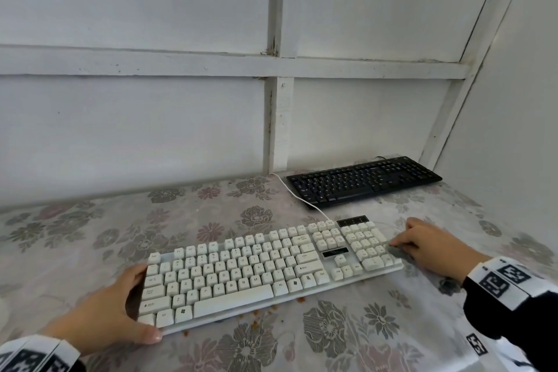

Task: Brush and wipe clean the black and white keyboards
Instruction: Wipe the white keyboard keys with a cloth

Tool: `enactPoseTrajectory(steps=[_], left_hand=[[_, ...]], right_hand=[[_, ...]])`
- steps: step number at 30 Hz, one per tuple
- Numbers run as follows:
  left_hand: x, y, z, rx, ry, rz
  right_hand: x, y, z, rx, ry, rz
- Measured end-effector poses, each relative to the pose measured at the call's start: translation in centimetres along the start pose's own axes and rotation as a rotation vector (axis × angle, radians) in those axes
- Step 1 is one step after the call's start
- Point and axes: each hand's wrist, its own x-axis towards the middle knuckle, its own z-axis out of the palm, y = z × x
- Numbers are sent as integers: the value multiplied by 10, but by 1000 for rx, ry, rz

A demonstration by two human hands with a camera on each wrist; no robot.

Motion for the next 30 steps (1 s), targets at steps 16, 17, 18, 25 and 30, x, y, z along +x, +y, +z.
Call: enactPoseTrajectory(steps=[16,17,18,25,30], left_hand=[[2,-3,-1,31,-4,-24],[2,-3,-1,35,-6,-25],[2,-3,-1,37,-10,-25],[3,-3,0,37,-6,-27],[6,-8,1,67,2,-49]], right_hand=[[8,3,6,2,11,10],[8,10,4,-20,16,39],[9,15,3,-27,30,58],[13,-6,11,124,33,-45],[15,-19,2,9,45,98]])
